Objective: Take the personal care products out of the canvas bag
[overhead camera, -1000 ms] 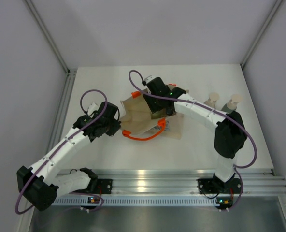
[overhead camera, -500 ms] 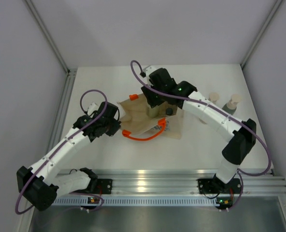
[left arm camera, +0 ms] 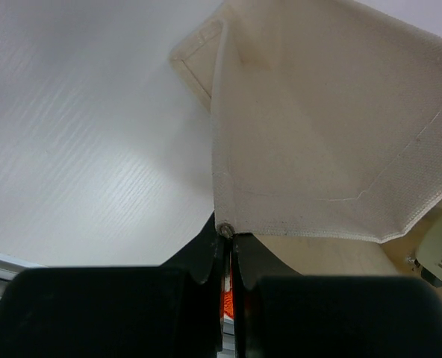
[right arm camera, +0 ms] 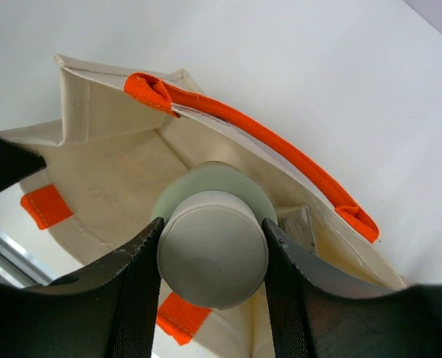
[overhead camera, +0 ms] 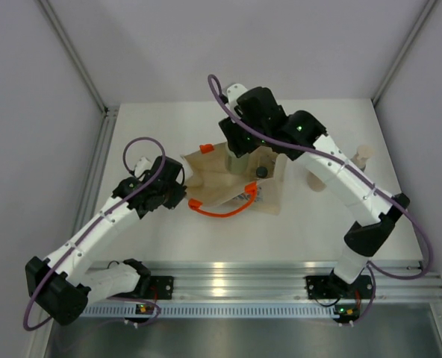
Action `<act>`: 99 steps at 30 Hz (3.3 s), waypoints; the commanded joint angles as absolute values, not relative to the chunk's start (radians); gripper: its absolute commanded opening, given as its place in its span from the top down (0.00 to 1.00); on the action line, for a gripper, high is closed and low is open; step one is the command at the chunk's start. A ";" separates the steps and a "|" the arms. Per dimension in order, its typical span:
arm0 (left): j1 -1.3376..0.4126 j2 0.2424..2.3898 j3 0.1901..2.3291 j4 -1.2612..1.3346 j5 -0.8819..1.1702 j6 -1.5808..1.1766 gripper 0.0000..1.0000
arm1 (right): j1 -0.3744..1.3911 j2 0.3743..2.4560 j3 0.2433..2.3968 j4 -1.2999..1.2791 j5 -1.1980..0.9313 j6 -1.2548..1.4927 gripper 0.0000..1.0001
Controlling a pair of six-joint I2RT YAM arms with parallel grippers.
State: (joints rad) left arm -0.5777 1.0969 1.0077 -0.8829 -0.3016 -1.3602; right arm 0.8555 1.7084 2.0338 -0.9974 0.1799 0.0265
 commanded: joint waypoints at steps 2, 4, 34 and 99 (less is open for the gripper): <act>-0.583 1.101 1.043 -0.887 -0.313 -1.370 1.00 | 0.879 1.602 2.200 -1.038 0.224 0.032 1.00; -0.581 1.103 1.046 -0.885 -0.311 -1.370 1.00 | 0.879 1.577 2.227 -1.060 0.242 0.048 1.00; -0.581 1.123 1.104 -0.884 -0.295 -1.328 1.00 | 0.591 1.027 1.667 -1.054 0.460 0.172 1.00; -0.601 1.180 1.124 -0.854 -0.133 -1.246 1.00 | 0.727 1.325 1.401 -0.910 -0.026 0.178 0.55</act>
